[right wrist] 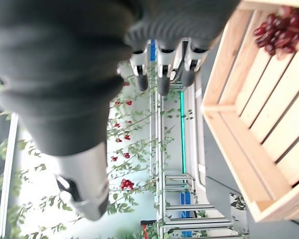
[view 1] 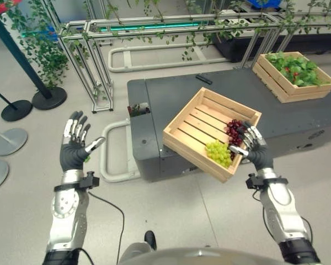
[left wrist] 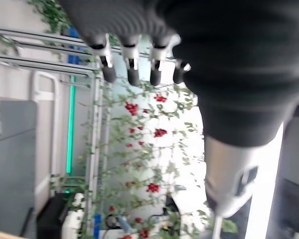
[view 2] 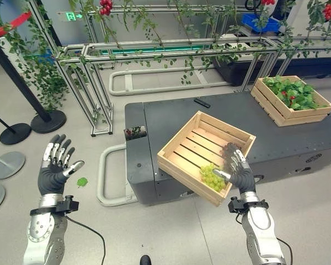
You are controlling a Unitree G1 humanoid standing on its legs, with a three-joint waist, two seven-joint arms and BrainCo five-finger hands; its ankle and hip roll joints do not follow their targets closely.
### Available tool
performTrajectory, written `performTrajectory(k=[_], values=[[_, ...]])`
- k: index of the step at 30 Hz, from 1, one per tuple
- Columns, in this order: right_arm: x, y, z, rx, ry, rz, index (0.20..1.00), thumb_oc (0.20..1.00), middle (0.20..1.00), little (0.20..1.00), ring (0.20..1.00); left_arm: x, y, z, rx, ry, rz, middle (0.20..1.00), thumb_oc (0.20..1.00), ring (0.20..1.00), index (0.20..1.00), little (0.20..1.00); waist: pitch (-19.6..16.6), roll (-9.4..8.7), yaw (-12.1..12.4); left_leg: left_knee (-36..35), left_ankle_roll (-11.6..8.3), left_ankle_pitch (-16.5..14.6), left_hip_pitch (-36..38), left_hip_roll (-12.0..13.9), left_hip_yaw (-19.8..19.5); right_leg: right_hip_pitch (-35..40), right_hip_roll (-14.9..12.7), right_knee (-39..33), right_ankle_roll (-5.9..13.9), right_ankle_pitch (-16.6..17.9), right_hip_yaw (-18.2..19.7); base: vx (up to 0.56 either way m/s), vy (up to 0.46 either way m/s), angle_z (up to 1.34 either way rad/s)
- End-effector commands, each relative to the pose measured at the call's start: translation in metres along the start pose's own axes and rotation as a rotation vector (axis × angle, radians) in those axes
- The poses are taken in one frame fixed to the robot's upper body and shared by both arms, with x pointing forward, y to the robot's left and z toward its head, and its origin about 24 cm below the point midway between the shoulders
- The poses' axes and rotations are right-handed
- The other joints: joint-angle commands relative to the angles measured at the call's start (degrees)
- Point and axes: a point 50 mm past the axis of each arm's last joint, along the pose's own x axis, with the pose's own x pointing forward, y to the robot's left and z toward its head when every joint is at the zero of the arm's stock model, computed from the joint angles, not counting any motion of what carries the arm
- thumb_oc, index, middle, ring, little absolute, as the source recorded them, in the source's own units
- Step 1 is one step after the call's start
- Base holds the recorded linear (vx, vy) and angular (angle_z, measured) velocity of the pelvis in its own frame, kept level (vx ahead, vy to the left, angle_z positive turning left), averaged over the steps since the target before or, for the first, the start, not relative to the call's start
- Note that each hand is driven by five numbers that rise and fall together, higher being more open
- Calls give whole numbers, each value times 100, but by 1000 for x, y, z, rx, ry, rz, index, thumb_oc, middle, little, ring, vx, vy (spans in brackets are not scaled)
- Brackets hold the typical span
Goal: Pick up the fruits from the basket on one side to the basket on the other side
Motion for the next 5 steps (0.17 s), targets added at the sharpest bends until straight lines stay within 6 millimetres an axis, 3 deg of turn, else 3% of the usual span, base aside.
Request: performTrajectory(k=[1,5], values=[[9,-8,26,-17,-142,-31,1000,1000,1000,1000,1000,13,-4,20,78,-114,-69,1000,1000,1000,1000,1000,-99,15,-67,104,33,-648,349,-90,-140,-333,143,97,68,39,13,46,-171,-1],[6,-14,24,-22,-134,-63,1000,1000,1000,1000,1000,13,-7,14,62,-84,-86,1000,1000,1000,1000,1000,-132,18,-107,35,-73,-555,395,28,-203,-163,277,-218,1,60,-36,26,-133,1]])
